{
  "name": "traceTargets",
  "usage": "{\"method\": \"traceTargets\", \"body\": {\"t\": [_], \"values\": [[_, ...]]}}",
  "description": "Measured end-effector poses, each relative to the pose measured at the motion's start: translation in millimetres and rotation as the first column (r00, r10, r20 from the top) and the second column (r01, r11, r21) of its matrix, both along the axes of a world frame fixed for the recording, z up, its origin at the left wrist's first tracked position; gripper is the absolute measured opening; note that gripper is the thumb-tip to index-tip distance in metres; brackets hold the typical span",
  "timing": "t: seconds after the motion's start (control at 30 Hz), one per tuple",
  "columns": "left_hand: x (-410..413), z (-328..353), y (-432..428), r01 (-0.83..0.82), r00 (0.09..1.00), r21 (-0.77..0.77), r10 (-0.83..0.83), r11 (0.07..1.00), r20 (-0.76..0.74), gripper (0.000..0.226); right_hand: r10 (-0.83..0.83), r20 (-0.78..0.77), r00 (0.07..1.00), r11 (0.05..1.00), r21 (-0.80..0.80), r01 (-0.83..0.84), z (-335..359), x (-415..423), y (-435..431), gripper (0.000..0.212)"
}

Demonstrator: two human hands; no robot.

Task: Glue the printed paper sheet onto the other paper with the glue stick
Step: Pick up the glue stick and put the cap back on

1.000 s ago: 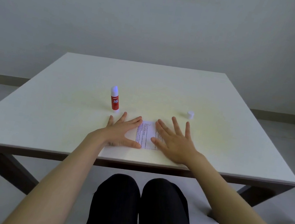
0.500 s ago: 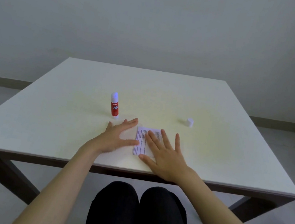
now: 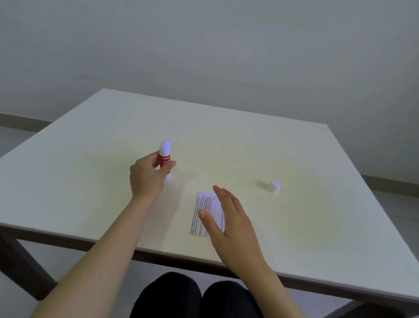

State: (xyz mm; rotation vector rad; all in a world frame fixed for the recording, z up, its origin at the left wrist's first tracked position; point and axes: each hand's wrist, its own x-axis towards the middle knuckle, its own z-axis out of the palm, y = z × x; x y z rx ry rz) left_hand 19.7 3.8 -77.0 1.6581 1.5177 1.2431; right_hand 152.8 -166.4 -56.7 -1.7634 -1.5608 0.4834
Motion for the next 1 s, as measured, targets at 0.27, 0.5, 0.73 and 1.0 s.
{"method": "traceTargets", "body": {"t": [0.27,0.5,0.73,1.0], "values": [[16,28,-43,0.32,0.901,-0.037,-0.292,0.947,0.32,0.008,-0.304,-0.921,0.246,0.947,-0.321,-0.032,14,9,25,0.043],[22,45,-73,0.487,0.805,-0.017,-0.441,0.873,0.397,0.004,-0.292,-0.954,-0.065,0.945,-0.277,-0.176,15,-2,33,0.035],[23,59,-78,0.495,0.786,0.015,-0.456,0.869,0.417,0.006,0.052,-0.98,-0.191,0.997,0.039,0.07,14,-16,26,0.011],[22,62,-79,0.431,0.818,0.006,-0.393,0.902,0.421,0.014,-0.027,-0.96,0.279,0.98,0.03,0.199,19,-18,25,0.03]]}}
